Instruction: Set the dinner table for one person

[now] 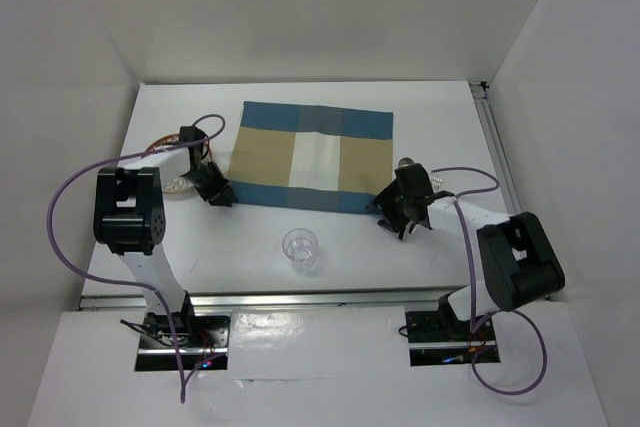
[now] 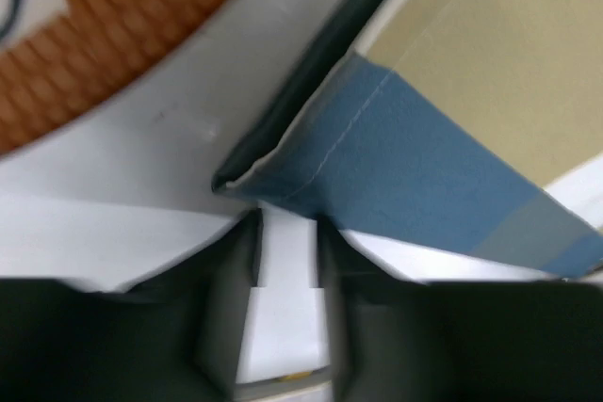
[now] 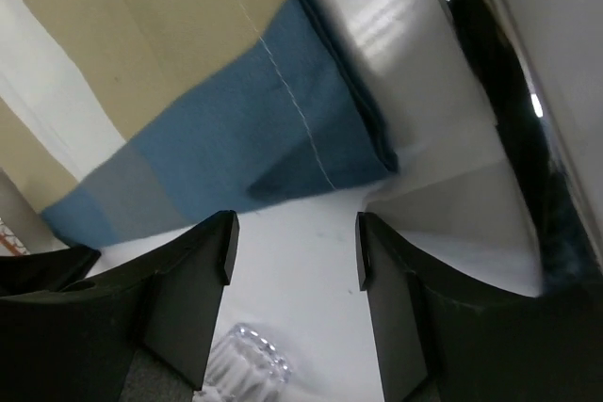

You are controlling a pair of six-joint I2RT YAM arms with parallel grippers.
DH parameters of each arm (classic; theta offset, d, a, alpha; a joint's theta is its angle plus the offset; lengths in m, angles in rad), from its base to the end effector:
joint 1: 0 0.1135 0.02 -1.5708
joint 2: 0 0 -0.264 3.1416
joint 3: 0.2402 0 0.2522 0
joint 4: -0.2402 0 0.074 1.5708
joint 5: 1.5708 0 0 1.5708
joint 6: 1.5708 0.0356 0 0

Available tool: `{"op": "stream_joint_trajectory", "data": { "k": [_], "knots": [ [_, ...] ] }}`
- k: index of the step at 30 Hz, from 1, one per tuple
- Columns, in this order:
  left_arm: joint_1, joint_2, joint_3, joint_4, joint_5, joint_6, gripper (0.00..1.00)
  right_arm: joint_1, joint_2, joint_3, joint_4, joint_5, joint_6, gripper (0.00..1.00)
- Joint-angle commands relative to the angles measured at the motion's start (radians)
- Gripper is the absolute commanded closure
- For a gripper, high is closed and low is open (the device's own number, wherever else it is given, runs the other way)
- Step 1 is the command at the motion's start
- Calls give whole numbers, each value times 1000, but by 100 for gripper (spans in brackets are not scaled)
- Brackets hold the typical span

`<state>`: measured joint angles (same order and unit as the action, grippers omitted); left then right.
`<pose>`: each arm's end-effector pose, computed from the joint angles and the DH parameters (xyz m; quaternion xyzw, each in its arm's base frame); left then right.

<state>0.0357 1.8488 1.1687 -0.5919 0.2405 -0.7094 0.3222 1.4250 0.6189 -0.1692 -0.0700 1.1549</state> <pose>0.3527 0.0041 0.1562 -0.3407 0.9209 -0.1608 0.1003 0.2420 0.0834 0.1488 0.3770 0.8779 0.2221 0.1943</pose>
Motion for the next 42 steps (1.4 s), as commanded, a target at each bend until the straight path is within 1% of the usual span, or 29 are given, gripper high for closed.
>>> {"op": "stream_joint_trajectory", "data": {
  "k": [1,2,3,4,5,7,8,9,10,12,15,17,20,21,24,25,27,28,29,30,31,32,34,37,40,41,42],
  "knots": [
    [-5,38,5,38,3,-4,67,-6,58,48,57,47,25,37],
    [-5,52,15,38,3,-4,75,-6,67,48,57,56,34,38],
    [-5,52,16,38,14,-13,95,-6,86,59,69,67,34,42],
    [-5,64,26,38,14,-13,100,-6,95,68,69,84,34,54],
    [-5,76,46,26,25,-13,100,-6,104,96,69,104,17,64],
    [-5,76,72,9,25,-2,100,-15,143,146,53,125,-38,79],
    [-5,76,88,-2,25,8,100,-31,156,177,37,134,-56,96],
    [-5,64,121,-25,25,8,100,-46,179,244,24,134,-76,100],
    [-5,53,137,-34,25,8,100,-46,189,275,13,134,-119,100],
    [-5,29,184,-55,25,19,100,-58,189,358,-6,147,-152,100],
    [-5,-23,245,-104,16,31,100,-58,189,428,-45,170,-195,100],
    [-5,-69,256,-124,16,56,100,-58,143,439,-56,180,-227,100],
    [4,-109,269,-134,25,79,100,-58,78,430,-56,180,-247,100],
    [4,-132,269,-143,25,79,100,-58,62,421,-56,159,-247,100],
    [4,-151,229,-143,34,90,100,-58,14,371,-47,118,-247,100],
    [4,-161,191,-128,34,90,100,-58,2,339,-47,118,-247,100],
    [-5,-161,155,-118,25,71,100,-58,2,312,-47,107,-247,100],
    [-5,-130,128,-118,25,71,98,-58,2,289,-47,107,-247,100],
    [-5,-116,114,-109,25,55,85,-58,2,280,-47,107,-247,100],
    [-5,-103,102,-100,25,54,62,-58,2,280,-47,98,-247,100],
    [-16,-85,79,-80,10,45,49,-58,-8,266,-47,98,-247,100],
    [-25,-85,78,-71,10,45,34,-58,-8,266,-47,89,-247,100],
    [-36,-60,66,-51,-4,45,29,-58,-17,255,-47,88,-247,100],
    [-36,7,77,-26,-32,36,29,-58,-17,255,-47,88,-256,100],
    [-45,76,98,4,-11,36,34,-58,-17,255,-56,88,-256,100],
    [-45,90,109,4,-10,27,41,-58,-17,255,-56,88,-256,100],
    [-45,101,109,4,-10,27,45,-58,-17,255,-56,88,-256,100]
  ]
}}
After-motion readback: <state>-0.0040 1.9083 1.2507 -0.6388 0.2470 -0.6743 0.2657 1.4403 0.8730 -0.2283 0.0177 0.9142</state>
